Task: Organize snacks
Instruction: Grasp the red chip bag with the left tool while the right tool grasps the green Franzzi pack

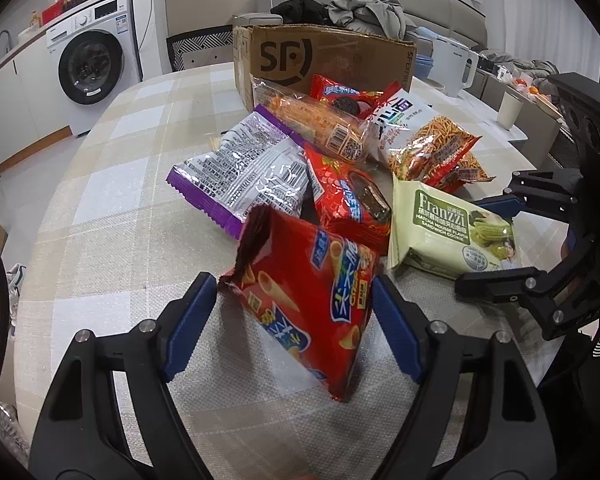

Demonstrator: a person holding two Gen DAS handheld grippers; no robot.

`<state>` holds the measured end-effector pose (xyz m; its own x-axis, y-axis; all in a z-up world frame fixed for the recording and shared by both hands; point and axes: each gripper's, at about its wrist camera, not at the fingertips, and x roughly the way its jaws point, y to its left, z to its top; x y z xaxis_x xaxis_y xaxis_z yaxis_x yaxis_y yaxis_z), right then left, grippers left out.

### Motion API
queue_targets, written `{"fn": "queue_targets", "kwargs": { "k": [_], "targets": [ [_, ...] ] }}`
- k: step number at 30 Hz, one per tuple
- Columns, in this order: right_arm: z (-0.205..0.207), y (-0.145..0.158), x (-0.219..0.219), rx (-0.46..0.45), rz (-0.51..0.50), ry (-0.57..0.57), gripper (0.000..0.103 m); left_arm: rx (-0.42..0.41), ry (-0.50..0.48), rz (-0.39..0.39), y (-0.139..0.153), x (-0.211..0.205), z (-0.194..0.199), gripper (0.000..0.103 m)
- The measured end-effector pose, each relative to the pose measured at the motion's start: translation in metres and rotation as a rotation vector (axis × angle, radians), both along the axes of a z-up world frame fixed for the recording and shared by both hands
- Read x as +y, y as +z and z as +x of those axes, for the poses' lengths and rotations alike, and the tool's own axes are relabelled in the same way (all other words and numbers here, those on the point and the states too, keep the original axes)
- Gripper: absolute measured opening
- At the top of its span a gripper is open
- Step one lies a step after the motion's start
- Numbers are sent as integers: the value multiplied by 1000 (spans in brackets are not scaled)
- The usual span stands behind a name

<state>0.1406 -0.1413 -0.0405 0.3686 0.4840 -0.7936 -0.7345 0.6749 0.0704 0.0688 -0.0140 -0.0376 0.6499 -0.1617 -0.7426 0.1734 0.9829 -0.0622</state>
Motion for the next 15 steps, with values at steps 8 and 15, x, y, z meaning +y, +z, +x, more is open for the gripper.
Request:
{"fn": "queue_targets", "kwargs": {
  "k": [8,15],
  "targets": [
    [-4,-1,-3,-10,7,-20,64,3,-9,-8,-1,-5,0,66],
    [-10,-1,-5,-24,22,-35,63,-16,-11,-9,2,-7,-7,56]
  ]
}}
